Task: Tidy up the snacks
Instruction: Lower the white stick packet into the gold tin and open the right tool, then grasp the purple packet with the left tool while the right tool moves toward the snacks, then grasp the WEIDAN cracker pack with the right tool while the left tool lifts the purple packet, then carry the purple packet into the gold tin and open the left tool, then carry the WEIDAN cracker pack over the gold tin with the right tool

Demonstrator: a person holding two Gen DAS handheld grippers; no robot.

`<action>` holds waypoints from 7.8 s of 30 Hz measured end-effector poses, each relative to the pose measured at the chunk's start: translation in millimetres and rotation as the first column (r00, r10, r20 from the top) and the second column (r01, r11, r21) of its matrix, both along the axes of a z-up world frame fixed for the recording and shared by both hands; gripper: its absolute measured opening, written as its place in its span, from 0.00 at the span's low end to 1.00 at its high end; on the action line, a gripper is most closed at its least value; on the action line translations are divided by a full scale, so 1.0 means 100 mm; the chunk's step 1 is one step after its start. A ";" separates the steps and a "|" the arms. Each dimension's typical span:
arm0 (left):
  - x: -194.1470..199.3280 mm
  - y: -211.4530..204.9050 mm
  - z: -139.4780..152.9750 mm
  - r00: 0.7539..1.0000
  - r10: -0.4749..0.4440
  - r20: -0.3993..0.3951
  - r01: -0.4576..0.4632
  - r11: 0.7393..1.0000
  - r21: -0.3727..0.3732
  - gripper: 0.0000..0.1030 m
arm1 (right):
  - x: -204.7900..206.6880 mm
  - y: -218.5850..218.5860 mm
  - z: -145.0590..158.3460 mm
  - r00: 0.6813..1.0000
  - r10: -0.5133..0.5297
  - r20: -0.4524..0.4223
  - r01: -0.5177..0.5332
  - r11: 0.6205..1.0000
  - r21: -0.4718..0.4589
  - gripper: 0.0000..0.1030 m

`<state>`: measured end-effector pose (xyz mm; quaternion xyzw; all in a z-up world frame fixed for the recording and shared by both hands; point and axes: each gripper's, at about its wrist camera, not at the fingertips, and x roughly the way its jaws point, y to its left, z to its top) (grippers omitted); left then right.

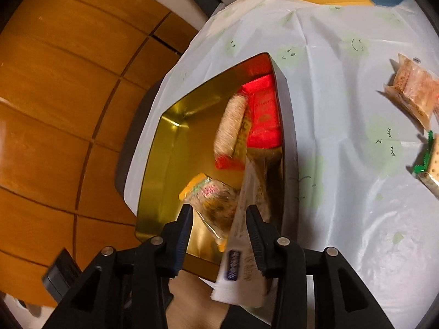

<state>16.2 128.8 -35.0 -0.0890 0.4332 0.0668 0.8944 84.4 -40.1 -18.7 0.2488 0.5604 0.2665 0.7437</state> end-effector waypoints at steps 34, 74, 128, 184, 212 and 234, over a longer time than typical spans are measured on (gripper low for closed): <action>-0.02 -0.52 0.29 0.980 -0.186 0.070 0.185 0.982 0.028 0.38 | -0.70 -1.19 0.02 0.937 -0.123 0.328 0.256 0.879 -0.402 0.63; 0.68 -3.55 -0.27 0.600 -0.793 -0.107 0.800 0.598 0.049 0.38 | -1.31 -2.86 -0.51 0.844 -0.441 0.305 0.536 0.690 -0.487 0.77; 0.08 -2.24 -0.50 0.769 -0.639 0.022 0.639 0.769 -0.016 0.41 | -0.03 -1.47 -0.48 0.927 0.326 0.185 -0.118 0.724 -0.680 0.52; 0.22 -0.23 0.48 0.981 -0.129 0.148 0.155 0.971 -0.181 0.39 | -1.01 -1.76 -0.56 0.935 0.011 0.355 0.222 0.762 -0.609 0.50; 2.01 0.28 -0.10 0.997 0.014 -0.082 -0.036 0.963 -0.266 0.55 | -1.01 -1.76 -0.55 0.936 0.010 0.352 0.221 0.761 -0.609 0.50; 1.04 0.09 0.05 1.000 0.004 -0.022 -0.007 0.993 -0.118 0.55 | -1.03 -1.74 -0.55 0.932 0.006 0.363 0.235 0.753 -0.614 0.50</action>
